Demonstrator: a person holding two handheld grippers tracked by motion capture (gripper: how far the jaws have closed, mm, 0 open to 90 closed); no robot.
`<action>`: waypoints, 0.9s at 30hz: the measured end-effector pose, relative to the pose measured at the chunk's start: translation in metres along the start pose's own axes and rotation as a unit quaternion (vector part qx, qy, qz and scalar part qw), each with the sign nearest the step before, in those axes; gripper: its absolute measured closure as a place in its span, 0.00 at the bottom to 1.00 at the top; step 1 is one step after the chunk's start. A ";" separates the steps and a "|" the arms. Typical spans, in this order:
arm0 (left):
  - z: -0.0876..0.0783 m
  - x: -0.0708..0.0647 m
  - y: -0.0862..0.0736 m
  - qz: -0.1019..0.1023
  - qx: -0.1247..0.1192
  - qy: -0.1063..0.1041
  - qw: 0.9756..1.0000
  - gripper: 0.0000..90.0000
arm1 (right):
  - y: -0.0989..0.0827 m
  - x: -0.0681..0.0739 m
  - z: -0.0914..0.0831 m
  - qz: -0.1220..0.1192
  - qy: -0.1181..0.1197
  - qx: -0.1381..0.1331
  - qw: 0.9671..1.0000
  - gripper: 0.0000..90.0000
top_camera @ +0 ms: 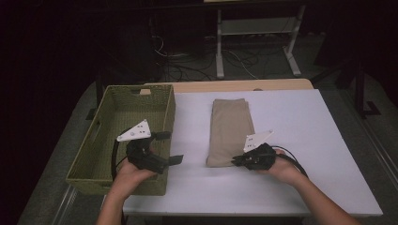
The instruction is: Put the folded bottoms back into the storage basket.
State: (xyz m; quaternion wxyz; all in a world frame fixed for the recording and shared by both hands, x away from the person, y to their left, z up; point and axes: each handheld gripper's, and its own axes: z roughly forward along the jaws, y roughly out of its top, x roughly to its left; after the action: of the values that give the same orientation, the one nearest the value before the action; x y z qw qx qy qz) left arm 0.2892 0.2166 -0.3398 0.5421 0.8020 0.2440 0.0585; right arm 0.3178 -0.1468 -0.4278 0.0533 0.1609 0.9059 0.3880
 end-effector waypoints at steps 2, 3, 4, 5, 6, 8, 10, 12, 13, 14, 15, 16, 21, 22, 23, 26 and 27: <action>0.000 0.000 0.000 -0.001 0.000 0.000 1.000 0.01 | -0.001 0.003 -0.001 0.001 0.002 0.001 1.000 0.92; 0.000 0.000 0.000 -0.001 0.000 0.000 1.000 0.01 | -0.001 0.004 -0.002 0.002 0.003 0.001 1.000 0.92; 0.000 0.000 0.000 -0.001 0.000 0.000 1.000 0.01 | -0.001 0.005 -0.002 -0.001 0.003 0.000 1.000 0.92; 0.000 0.000 0.000 0.000 0.000 0.000 1.000 0.01 | -0.002 0.008 -0.003 -0.002 0.004 0.002 1.000 0.92; 0.000 0.000 0.000 0.000 0.000 0.000 1.000 0.01 | -0.002 0.008 -0.003 -0.002 0.004 0.002 1.000 0.92; 0.000 0.000 0.000 0.000 0.000 0.000 1.000 0.01 | -0.003 0.010 -0.004 -0.004 0.004 0.004 1.000 0.92; 0.000 0.000 0.000 -0.001 -0.001 0.000 1.000 0.01 | -0.003 0.012 -0.005 -0.008 0.007 0.005 1.000 0.92; 0.000 0.000 0.000 -0.001 -0.001 0.000 1.000 0.01 | -0.004 0.013 -0.006 -0.009 0.009 0.006 1.000 0.92; 0.000 0.000 0.000 -0.001 -0.001 0.000 1.000 0.01 | -0.004 0.014 -0.006 -0.010 0.009 0.006 1.000 0.92; 0.000 0.000 0.000 -0.001 -0.001 0.000 1.000 0.01 | -0.004 0.015 -0.006 -0.009 0.010 0.007 1.000 0.92; 0.000 0.000 0.000 -0.001 -0.001 0.000 1.000 0.01 | -0.005 0.016 -0.006 -0.010 0.010 0.007 1.000 0.92; 0.000 0.000 0.000 -0.002 -0.001 0.000 1.000 0.01 | -0.005 0.016 -0.006 -0.010 0.010 0.009 1.000 0.92; 0.000 0.000 0.000 -0.002 -0.001 0.000 1.000 0.01 | -0.007 0.021 -0.007 -0.011 0.016 0.013 1.000 0.92; 0.000 0.000 0.000 -0.002 -0.001 0.000 1.000 0.01 | -0.008 0.022 -0.007 -0.011 0.017 0.014 1.000 0.92; 0.000 0.000 0.000 -0.002 -0.001 0.000 1.000 0.01 | -0.008 0.023 -0.008 -0.012 0.018 0.014 1.000 0.92; 0.000 0.000 0.000 -0.002 -0.001 0.000 1.000 0.01 | -0.010 0.026 -0.008 -0.012 0.022 0.016 1.000 0.92; 0.000 0.000 0.000 -0.002 -0.001 0.000 1.000 0.01 | -0.010 0.027 -0.008 -0.013 0.023 0.017 1.000 0.92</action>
State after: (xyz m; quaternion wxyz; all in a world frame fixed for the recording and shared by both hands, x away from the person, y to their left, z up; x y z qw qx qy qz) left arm 0.2891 0.2169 -0.3398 0.5434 0.8008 0.2453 0.0575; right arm 0.2881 -0.1503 -0.4287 0.0348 0.1414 0.9153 0.3755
